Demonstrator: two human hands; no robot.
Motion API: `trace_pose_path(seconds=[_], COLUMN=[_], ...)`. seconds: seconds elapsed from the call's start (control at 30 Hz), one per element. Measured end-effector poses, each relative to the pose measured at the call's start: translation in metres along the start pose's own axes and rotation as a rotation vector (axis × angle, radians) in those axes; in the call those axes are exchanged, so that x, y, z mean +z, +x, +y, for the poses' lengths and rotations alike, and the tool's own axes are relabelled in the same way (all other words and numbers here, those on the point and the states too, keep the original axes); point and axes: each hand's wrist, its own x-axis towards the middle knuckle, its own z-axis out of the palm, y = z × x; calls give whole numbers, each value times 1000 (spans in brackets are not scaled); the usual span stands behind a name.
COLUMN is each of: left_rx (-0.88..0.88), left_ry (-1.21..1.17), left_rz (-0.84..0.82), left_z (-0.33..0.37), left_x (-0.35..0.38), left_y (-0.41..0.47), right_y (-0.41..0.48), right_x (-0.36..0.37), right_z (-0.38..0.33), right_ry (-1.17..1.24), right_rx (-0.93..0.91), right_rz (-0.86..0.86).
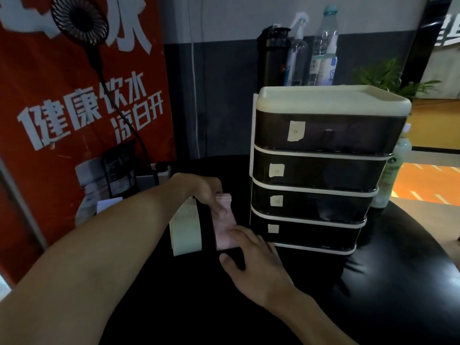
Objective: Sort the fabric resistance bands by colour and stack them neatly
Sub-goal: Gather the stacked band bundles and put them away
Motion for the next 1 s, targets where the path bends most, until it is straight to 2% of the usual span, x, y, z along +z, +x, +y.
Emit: trace_pose_path(seconds=[0.2,0.43,0.73,0.87,1.0], left_rx=[19,134,381,414,426], left_ry=[-46,-158,-375,-465,-654], left_rz=[13,193,438,553,630], left_z=[13,19,38,51,70], left_x=[-3,-10,-5,3,25], left_y=[-10,-42,-156,-191,-205], right_y=[-1,-1,-10,-29,-61], right_x=[-2,-5,-13,-30,-58], right_z=[-1,0,-2,-17,-21], right_ry=[18,123,532,879,825], right_rx=[5,53,177,209,205], right_rz=[5,-25,144,21,81])
